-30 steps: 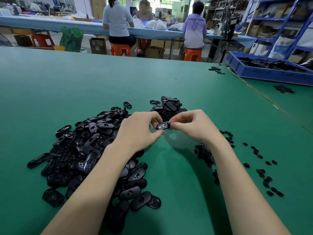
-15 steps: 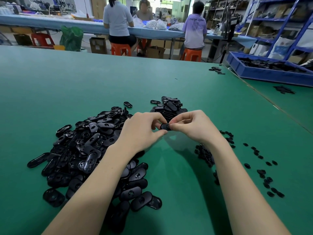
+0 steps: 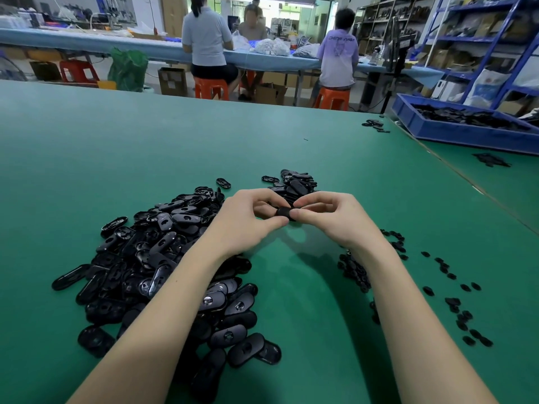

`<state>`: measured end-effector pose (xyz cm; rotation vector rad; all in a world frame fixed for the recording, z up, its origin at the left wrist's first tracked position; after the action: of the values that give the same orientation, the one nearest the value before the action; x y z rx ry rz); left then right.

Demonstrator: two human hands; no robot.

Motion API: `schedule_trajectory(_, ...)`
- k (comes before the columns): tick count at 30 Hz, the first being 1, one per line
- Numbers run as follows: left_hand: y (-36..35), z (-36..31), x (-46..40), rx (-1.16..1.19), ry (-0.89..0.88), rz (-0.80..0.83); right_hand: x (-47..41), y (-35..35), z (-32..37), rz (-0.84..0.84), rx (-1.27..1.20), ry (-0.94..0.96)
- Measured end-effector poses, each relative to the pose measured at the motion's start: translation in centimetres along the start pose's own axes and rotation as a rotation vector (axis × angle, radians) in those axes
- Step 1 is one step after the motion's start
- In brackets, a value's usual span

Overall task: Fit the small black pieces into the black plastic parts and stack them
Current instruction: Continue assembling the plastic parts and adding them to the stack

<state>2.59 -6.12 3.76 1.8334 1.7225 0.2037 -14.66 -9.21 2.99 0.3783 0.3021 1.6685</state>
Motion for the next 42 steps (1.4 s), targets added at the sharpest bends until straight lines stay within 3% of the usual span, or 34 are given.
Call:
schedule_trajectory(7, -1.0, 0.5, 0.0, 0.213, 0.122, 0.056, 0.2, -0.2, -0.6, 0.062, -0.066, -0.053)
schedule_trajectory(20, -0.7, 1.8, -0.5, 0.222, 0.171, -0.072, -0.1, -0.8, -0.1, 0.021, -0.074, -0.011)
schedule_trajectory(31, -1.2, 2.4, -0.6, 0.196, 0.174, -0.083, -0.2, -0.6, -0.6, -0.048, 0.024, -0.018)
schedule_trajectory(36, -0.8, 2.0, -0.5, 0.098, 0.157, -0.136, 0.1, -0.8, 0.1, -0.092, 0.069, 0.07)
schedule_trajectory(42, 0.2, 2.6, -0.3, 0.194, 0.194, -0.168, 0.9, -1.0, 2.0, -0.065, 0.106, 0.293)
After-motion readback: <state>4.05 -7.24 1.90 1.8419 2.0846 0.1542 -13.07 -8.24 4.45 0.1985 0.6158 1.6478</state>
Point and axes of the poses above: each hand's wrist, its own x-axis away from the middle knuckle, its own y-axis out of the back of the hand, z = x × y, the point moved 8 cm from there along -x, towards the middle knuckle, and after that the axes turned 6 degrees about -y, right-handed, at the moved point
